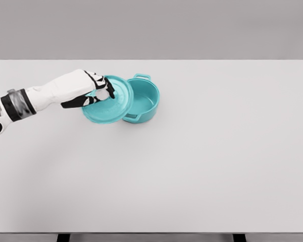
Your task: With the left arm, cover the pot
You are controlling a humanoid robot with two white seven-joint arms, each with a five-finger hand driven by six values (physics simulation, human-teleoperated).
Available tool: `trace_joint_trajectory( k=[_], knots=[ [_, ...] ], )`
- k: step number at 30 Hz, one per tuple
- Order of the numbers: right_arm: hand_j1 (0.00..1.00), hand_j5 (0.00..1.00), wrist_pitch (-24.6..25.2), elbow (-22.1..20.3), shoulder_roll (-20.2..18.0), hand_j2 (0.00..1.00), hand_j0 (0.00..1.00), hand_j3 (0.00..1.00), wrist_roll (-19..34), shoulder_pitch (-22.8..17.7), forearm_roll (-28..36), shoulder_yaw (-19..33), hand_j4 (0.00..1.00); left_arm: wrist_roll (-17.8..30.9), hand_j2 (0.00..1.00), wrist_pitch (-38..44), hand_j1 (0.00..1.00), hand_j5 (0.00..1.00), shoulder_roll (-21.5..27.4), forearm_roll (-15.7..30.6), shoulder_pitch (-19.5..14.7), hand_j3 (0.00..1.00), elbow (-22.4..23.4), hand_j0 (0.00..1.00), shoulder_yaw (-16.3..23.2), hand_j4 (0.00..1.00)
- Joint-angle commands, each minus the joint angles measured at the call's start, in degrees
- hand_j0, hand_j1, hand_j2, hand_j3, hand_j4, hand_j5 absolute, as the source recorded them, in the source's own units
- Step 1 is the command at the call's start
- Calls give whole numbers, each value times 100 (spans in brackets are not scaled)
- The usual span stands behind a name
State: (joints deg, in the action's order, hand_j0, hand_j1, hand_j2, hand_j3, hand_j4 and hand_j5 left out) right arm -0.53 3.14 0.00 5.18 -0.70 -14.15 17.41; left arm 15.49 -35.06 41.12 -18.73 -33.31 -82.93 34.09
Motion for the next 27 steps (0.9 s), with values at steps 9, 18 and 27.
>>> trace_joint_trajectory(
  k=[9,18,27],
  knots=[
    [100,100,0,2,0,100,100,100,1,0,0,0,100,7,46,6,46,46,-324,-17,-422,46,410,46,274,46],
    [100,100,0,-7,0,100,100,100,1,0,0,0,100,7,46,6,46,46,-808,-315,-650,46,840,46,274,46],
    [100,100,0,-7,0,100,100,100,1,0,0,0,100,7,46,6,46,46,-1309,-729,-861,46,1280,46,309,46]
  ],
)
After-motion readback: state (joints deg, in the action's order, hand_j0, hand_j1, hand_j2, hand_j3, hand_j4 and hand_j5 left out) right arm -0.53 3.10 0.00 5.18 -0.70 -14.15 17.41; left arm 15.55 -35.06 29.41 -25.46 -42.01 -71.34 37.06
